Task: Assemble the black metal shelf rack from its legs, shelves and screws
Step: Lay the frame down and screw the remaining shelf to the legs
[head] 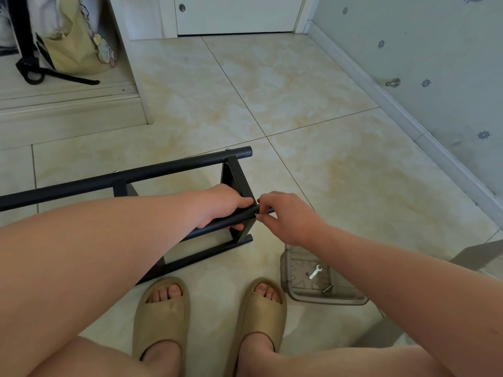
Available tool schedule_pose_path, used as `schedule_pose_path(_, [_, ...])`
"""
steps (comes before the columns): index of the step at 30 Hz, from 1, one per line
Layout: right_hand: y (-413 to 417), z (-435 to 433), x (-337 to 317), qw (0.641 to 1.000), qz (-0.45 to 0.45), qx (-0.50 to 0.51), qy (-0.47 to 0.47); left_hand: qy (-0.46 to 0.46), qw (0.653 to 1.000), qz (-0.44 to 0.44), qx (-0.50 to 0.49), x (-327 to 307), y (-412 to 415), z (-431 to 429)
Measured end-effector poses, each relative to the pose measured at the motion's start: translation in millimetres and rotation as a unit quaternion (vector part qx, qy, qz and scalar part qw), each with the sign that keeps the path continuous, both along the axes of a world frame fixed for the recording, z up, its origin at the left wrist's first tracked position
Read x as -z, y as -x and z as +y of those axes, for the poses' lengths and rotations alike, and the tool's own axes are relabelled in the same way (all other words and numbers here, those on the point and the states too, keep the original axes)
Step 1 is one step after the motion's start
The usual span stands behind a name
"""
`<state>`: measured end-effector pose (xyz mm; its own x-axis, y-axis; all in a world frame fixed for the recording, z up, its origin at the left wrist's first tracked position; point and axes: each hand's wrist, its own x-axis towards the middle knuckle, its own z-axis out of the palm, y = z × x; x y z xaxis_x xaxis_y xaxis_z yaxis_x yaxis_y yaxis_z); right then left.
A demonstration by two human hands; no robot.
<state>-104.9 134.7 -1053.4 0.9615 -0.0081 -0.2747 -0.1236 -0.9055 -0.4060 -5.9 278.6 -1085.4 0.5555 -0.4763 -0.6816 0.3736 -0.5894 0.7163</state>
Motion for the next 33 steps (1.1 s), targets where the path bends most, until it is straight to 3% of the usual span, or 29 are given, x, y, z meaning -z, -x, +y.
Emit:
schedule_pose_path(11, [3, 4, 2, 1.000, -0.011, 0.006, 0.028, 0.002, 1.000, -0.002, -0.018, 0, 2, 3])
schedule_pose_path(18, [-6, 4, 9, 0.996, -0.005, 0.084, 0.005, 0.012, 0.999, -0.003, -0.041, -1, 6, 2])
schedule_pose_path(24, [-1, 9, 14, 0.997, -0.019, 0.039, 0.068, -0.001, 0.999, -0.026, -0.027, -8, 9, 2])
schedule_pose_path(30, [17, -14, 5, 0.999, 0.020, -0.009, 0.028, -0.122, 0.968, -0.217, -0.024, -14, 22, -5])
schedule_pose_path(33, [37, -38, -5, 0.998, 0.028, -0.003, 0.058, -0.154, 0.887, -0.436, 0.017, -25, 31, -7])
